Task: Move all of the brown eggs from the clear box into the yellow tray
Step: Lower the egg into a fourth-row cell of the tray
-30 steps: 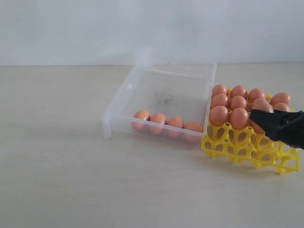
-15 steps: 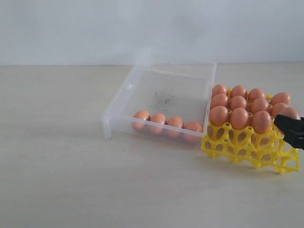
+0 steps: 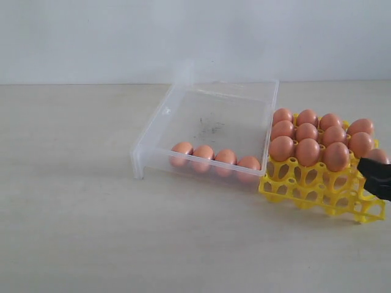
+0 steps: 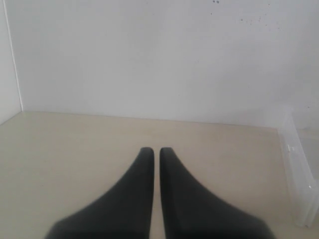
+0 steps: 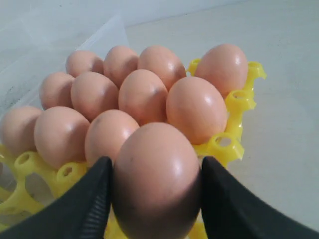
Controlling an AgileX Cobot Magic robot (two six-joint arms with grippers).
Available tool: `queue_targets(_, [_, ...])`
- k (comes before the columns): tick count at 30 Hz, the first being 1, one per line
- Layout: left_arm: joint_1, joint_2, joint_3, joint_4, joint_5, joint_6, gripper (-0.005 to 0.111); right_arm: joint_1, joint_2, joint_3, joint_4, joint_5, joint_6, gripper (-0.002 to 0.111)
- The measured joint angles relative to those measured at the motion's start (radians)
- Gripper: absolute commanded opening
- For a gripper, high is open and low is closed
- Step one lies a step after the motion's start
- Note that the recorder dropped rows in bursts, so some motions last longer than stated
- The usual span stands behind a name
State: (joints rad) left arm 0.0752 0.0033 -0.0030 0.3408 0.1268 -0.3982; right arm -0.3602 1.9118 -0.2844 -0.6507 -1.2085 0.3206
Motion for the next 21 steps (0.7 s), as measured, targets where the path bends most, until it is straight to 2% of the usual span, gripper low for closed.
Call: queue_targets(21, [0.000,0.000,0.000,0.000,0.000,0.000,0.004,0.000,0.118,-0.120,0.007,-0.010,-0.049,0.000])
